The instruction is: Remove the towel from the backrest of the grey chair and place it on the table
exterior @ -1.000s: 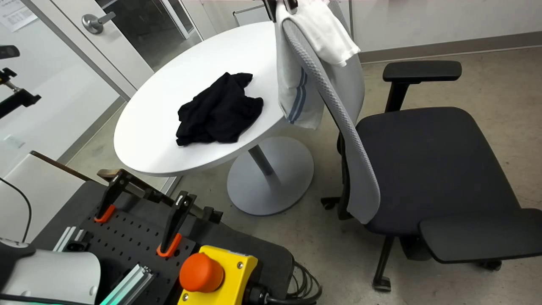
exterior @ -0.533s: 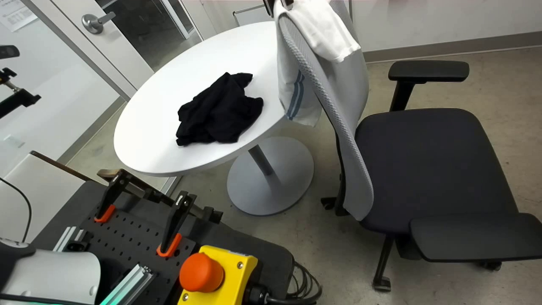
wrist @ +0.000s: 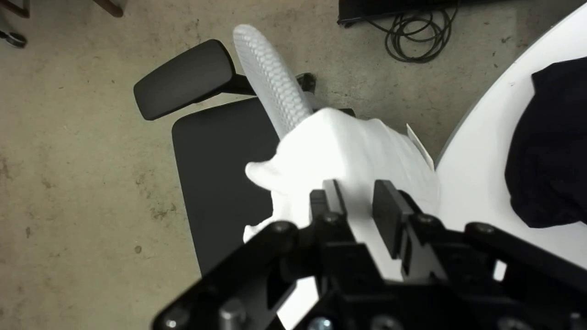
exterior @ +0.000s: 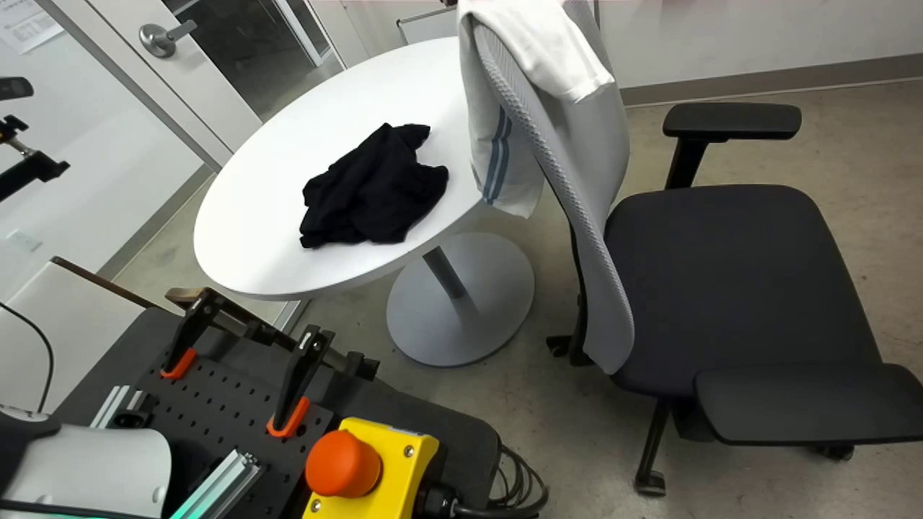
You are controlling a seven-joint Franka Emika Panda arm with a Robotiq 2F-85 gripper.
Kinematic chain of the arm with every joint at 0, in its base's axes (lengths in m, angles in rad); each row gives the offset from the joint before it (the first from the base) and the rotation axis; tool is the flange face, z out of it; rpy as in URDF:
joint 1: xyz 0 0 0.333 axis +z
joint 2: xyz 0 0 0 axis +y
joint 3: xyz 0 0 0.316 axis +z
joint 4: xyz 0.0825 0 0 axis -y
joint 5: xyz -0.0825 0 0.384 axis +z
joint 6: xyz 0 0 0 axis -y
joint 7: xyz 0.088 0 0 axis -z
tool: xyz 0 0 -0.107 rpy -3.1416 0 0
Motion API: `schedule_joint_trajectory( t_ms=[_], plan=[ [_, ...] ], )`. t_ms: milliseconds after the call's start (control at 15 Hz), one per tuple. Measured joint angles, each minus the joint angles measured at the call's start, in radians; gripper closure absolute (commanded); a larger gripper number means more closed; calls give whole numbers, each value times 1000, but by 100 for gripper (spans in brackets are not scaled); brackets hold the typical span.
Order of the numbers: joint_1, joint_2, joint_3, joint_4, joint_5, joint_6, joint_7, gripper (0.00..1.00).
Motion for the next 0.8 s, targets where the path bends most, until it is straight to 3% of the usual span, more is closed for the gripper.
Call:
schedule_joint_trajectory(
  t_ms=[267, 333, 467, 800],
  plan=[
    [5, -101, 25, -42, 31, -36, -19, 93],
    [7, -124, 29, -54, 39, -44, -24, 48],
    [13, -163, 31, -78, 39, -62, -24, 40],
    [12, -193, 27, -114, 16, -39, -23, 5]
  ],
)
